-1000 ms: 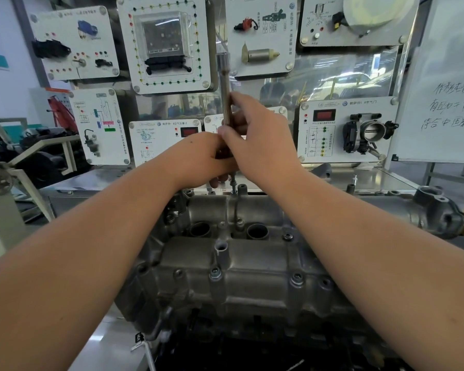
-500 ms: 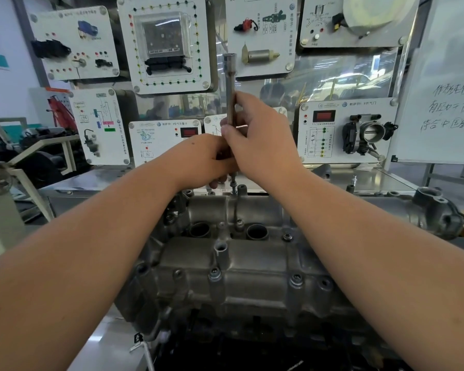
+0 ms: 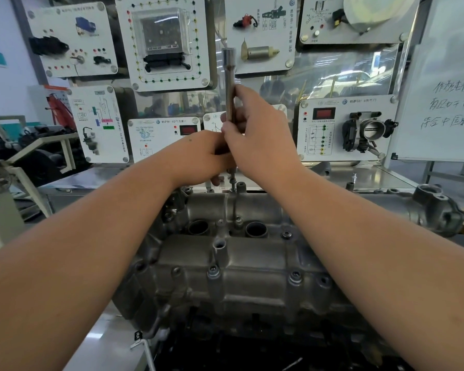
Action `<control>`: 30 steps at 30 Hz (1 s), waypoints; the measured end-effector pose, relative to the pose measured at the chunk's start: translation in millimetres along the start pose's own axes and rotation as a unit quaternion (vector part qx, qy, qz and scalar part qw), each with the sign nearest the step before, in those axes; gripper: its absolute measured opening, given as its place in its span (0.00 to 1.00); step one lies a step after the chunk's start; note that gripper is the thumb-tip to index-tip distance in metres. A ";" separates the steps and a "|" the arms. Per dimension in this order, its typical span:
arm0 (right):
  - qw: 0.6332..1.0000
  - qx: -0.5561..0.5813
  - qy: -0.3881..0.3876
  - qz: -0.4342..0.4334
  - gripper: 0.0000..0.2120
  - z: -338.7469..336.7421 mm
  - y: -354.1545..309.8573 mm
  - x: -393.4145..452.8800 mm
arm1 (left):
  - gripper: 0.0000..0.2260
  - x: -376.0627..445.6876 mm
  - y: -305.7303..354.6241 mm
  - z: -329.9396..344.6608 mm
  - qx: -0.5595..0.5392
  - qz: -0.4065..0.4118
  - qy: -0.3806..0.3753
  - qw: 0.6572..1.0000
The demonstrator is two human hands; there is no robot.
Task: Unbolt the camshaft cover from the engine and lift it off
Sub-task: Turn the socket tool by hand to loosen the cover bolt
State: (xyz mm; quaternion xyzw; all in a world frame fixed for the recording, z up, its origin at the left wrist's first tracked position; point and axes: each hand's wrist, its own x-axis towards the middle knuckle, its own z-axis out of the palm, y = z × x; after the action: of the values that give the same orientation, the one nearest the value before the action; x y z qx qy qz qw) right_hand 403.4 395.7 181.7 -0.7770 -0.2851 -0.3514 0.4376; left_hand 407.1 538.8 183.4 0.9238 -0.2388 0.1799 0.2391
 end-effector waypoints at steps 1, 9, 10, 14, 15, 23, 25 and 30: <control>1.000 0.001 -0.001 0.005 0.25 -0.4 -0.1 0.0 | 0.11 -0.8 0.7 -0.3 0.002 0.003 -0.003 1.000; 1.000 -0.010 0.003 -0.002 0.14 -0.8 -0.4 -0.4 | 0.11 0.2 0.5 0.0 0.024 0.008 0.008 1.000; 1.000 -0.006 -0.004 0.002 0.14 -0.6 -0.5 0.0 | 0.10 0.1 0.4 0.1 0.015 0.007 0.006 1.000; 1.000 -0.003 -0.026 0.015 0.27 -1.0 -2.6 -0.4 | 0.10 -1.0 0.2 -1.5 -0.013 0.003 -0.011 1.000; 1.000 -0.003 -0.026 0.014 0.28 -1.3 -2.7 -0.8 | 0.10 -1.2 0.7 -2.0 -0.008 0.004 -0.012 1.000; 1.000 0.007 -0.007 0.006 0.20 -2.5 -2.5 -0.3 | 0.09 -0.3 0.9 -0.6 -0.011 0.002 -0.003 1.000; 1.000 0.007 -0.016 0.004 0.25 -2.2 -3.6 -1.9 | 0.10 -1.3 1.0 -1.0 -0.022 0.003 -0.012 1.000; 1.000 0.000 -0.002 -0.005 0.28 -1.8 -3.5 -4.7 | 0.10 0.2 0.1 -2.1 -0.017 -0.006 -0.004 1.000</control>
State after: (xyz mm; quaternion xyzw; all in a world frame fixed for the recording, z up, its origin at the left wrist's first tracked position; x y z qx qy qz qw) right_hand 397.5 395.0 180.3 -0.7766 -0.2896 -0.3517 0.4350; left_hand 406.8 539.8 185.3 0.9218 -0.2370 0.1710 0.2546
